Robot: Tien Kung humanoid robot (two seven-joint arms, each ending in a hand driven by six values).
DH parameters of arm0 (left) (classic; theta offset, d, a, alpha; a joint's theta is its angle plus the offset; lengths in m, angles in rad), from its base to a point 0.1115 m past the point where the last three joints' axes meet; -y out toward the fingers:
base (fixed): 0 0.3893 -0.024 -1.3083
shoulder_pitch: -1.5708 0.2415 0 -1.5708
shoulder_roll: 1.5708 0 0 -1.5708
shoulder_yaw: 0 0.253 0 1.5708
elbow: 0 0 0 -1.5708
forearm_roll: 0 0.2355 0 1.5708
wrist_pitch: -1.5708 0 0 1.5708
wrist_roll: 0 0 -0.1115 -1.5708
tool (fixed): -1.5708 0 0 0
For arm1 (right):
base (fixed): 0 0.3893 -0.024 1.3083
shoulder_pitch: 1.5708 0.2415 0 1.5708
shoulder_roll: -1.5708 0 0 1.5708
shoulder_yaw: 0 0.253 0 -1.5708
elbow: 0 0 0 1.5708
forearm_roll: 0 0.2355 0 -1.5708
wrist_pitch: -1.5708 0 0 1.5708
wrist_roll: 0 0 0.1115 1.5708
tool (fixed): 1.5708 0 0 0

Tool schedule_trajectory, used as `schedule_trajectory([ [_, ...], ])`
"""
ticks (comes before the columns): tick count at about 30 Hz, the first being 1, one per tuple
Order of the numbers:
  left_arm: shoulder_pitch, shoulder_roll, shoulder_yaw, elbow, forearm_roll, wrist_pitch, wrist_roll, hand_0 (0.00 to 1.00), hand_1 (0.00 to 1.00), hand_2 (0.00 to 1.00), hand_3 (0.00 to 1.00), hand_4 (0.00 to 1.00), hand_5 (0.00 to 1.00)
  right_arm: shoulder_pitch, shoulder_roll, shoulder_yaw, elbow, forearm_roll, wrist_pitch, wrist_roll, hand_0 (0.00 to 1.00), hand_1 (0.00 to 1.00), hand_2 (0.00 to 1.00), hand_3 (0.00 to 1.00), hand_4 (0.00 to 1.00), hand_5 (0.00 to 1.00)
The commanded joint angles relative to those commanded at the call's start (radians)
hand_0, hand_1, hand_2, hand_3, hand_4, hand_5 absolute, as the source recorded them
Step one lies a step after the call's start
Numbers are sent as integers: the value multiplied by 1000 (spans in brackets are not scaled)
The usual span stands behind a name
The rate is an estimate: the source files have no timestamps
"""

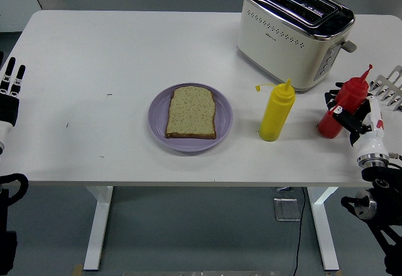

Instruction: Pick up the cup,pour liquid into bread,place the cup on the desk

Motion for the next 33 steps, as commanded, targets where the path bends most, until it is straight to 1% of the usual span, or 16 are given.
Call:
schedule_trajectory([
  [5, 0, 0, 0, 0, 1, 0, 0, 785, 737, 741, 693, 512, 983, 3, 0, -5, 1, 14, -3, 4, 217, 300, 398, 404, 677, 37],
  [6, 0, 0, 0, 0, 1, -1, 0, 784, 735, 739, 692, 512, 984, 4, 0, -5, 1, 18, -3, 4, 162, 253, 357, 390, 661, 41],
  [11, 0, 0, -1, 0, 1, 0, 0, 784, 735, 739, 692, 512, 984, 4, 0, -1, 4, 27, -6, 7, 162, 253, 357, 390, 661, 41],
  [12, 0, 0, -1, 0, 1, 0, 0, 783, 736, 739, 694, 512, 982, 3, 0, 0, 6, 29, -8, 8, 118, 227, 329, 375, 639, 37],
  [19, 0, -1, 1, 0, 1, 0, 0, 784, 738, 742, 695, 511, 982, -3, -6, 24, 37, 22, -24, 5, 112, 219, 327, 372, 628, 35],
  [23, 1, -1, 1, -1, 1, 0, 0, 784, 738, 742, 695, 511, 982, -7, -14, 70, 77, -32, -37, -18, 112, 219, 327, 372, 628, 35],
  [24, 1, -1, 1, -1, 1, 0, 0, 784, 739, 745, 696, 512, 981, -7, -17, 78, 83, -45, -40, -23, 108, 220, 325, 370, 580, 36],
  [28, 2, -1, 2, -1, 1, 0, 0, 784, 739, 745, 696, 512, 981, -3, -36, 120, 124, -135, -60, -68, 108, 220, 325, 370, 580, 36],
  [29, 2, -1, 2, -1, 1, 0, 0, 784, 739, 745, 696, 512, 981, 3, -46, 133, 142, -172, -74, -96, 108, 220, 325, 370, 580, 36],
  [30, 2, -1, 2, -1, 1, 0, 0, 783, 739, 744, 698, 511, 981, 8, -53, 140, 153, -195, -83, -112, 107, 214, 314, 357, 489, 41],
  [31, 3, 0, 2, -1, 1, 0, 0, 783, 739, 744, 698, 511, 981, 13, -60, 147, 169, -236, -97, -147, 107, 214, 314, 357, 489, 41],
  [33, 3, 0, 2, -1, 1, 0, 0, 783, 739, 744, 698, 511, 981, 18, -67, 151, 180, -297, -106, -179, 107, 214, 314, 357, 489, 41],
])
